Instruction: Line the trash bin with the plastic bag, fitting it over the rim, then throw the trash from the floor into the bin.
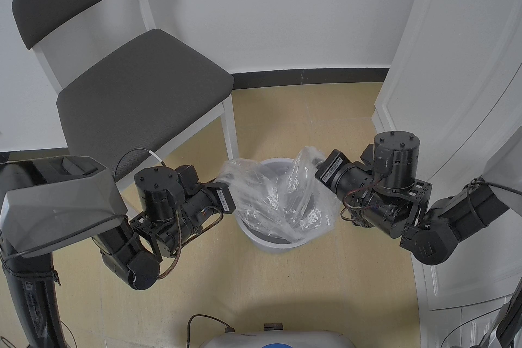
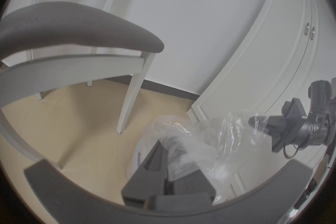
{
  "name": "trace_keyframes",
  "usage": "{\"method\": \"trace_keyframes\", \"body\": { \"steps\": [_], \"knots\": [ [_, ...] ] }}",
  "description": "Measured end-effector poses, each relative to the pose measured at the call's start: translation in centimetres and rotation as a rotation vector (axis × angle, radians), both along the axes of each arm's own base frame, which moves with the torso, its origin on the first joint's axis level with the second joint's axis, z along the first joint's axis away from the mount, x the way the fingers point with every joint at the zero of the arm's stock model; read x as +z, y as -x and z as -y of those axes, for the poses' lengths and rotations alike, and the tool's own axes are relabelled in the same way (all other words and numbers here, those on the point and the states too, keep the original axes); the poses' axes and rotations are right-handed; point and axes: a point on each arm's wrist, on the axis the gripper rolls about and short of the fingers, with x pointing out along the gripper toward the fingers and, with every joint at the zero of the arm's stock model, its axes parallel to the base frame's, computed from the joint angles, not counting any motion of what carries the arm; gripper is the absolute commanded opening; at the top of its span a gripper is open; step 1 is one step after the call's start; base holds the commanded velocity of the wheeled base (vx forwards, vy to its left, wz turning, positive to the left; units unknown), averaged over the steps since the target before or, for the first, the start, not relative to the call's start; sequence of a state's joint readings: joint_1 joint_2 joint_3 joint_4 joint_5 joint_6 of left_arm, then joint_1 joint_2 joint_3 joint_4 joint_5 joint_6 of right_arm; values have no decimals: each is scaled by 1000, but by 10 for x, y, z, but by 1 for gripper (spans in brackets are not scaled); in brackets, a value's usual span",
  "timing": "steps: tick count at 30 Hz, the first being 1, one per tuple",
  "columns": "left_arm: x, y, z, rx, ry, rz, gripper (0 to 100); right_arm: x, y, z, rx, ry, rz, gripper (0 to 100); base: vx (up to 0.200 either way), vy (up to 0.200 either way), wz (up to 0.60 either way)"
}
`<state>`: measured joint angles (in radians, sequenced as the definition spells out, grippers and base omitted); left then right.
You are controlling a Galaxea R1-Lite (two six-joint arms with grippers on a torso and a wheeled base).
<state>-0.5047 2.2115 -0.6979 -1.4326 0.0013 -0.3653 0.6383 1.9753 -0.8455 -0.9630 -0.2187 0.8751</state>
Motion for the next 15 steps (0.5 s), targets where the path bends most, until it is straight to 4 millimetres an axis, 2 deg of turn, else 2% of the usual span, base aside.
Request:
{"method": "trace_keyframes", "body": {
  "steps": [8,15],
  "knots": [
    [10,4,-1,-2,8,18,0,-15,-3,-14,20,-93,-9,0,0,0,0],
    [15,9,1,-11,10,30,0,-44,-11,-23,37,-98,-44,0,0,0,0]
  ]
}}
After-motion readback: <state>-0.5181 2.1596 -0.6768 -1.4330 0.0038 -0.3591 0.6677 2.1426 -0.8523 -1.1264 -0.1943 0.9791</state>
